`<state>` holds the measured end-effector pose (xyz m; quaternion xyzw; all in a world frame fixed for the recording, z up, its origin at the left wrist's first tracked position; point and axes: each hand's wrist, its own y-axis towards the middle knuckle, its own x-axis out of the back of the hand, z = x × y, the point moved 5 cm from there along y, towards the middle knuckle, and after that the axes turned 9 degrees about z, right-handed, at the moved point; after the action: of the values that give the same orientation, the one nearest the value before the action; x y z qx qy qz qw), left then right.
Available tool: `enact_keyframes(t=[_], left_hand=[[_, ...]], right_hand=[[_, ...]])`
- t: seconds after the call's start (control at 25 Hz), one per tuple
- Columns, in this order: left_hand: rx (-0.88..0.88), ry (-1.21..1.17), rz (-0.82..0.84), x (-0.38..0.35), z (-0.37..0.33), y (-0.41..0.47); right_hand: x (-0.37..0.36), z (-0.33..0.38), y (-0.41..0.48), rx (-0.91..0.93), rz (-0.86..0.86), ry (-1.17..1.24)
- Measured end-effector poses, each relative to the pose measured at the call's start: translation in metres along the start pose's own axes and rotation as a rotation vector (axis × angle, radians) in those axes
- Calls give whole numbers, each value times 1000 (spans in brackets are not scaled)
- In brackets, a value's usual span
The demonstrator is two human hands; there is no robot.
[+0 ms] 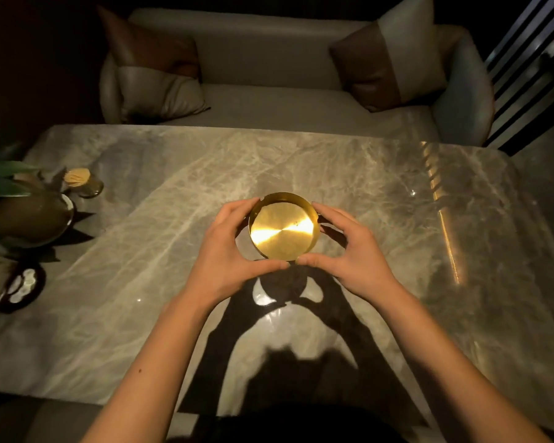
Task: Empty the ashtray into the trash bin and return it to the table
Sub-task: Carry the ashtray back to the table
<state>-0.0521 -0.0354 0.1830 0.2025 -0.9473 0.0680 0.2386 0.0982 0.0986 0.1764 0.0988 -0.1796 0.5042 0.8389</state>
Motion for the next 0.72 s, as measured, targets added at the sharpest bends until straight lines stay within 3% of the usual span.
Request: enact_keyframes(t=[0.36,0.72], left_hand=[[-12,-26,-40,40,14,-38],[63,13,-161,49,12,-64]], right_hand=[[-39,42,1,2,25,-88],[-52,47,13,71,163,-69]])
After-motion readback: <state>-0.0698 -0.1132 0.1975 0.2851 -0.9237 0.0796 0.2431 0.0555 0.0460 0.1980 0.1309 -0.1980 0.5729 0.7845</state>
